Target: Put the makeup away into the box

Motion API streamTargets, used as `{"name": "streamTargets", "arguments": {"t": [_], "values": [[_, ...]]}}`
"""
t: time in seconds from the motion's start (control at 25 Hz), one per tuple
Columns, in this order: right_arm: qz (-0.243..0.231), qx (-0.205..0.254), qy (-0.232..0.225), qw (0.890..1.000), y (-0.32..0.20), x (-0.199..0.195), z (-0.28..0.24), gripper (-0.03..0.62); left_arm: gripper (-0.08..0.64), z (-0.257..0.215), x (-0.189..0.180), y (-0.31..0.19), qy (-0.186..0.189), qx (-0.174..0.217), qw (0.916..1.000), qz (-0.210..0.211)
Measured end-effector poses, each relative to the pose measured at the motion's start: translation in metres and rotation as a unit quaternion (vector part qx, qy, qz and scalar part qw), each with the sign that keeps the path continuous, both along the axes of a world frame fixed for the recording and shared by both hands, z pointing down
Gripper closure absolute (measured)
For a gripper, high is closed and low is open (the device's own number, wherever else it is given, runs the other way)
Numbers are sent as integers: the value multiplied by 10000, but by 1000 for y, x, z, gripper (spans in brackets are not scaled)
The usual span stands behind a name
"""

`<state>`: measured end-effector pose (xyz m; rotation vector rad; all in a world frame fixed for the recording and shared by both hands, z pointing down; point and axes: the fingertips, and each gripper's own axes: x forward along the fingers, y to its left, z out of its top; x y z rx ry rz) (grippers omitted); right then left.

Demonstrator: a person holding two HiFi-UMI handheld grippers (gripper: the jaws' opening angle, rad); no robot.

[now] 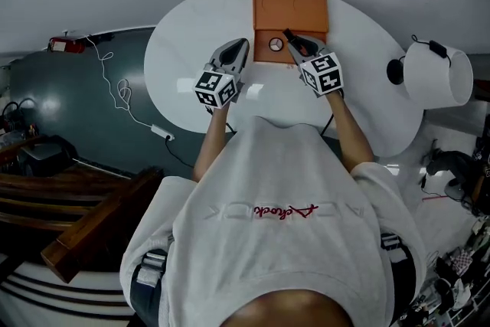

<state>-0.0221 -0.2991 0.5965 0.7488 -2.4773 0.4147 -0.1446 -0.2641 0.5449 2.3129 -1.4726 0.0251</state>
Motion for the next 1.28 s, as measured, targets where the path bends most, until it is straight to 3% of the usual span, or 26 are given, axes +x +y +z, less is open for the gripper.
{"name": "streamTargets", "arguments": {"t": [0.12, 0.2, 0.28, 0.36, 0.48, 0.76, 0.92, 1.28], "values": [[-591, 119, 457, 9971, 7, -10, 15, 483, 550, 9, -9, 5, 49, -82, 9999, -123], [-1243, 362, 980, 9867, 15, -14, 26, 483, 549, 15, -12, 9, 83, -138, 9997, -194], [-1990, 695, 1554, 9651, 23, -17, 37, 483, 549, 18, -15, 12, 109, -185, 9995, -235], [-2660, 978, 2058, 9367, 29, -17, 48, 483, 549, 20, -16, 13, 123, -209, 9994, -257], [-3351, 1113, 2546, 9003, 33, -14, 63, 483, 550, 22, -19, 13, 139, -230, 9992, -288], [-4260, 512, 2756, 8602, 46, -7, 88, 483, 549, 24, -25, 17, 132, -268, 9990, -334], [-4298, 437, 2878, 8547, 43, -7, 97, 483, 551, 26, -26, 19, 124, -288, 9988, -373], [-3852, 635, 2673, 8810, 35, -10, 80, 440, 549, 23, -22, 19, 104, -249, 9991, -339]]}}
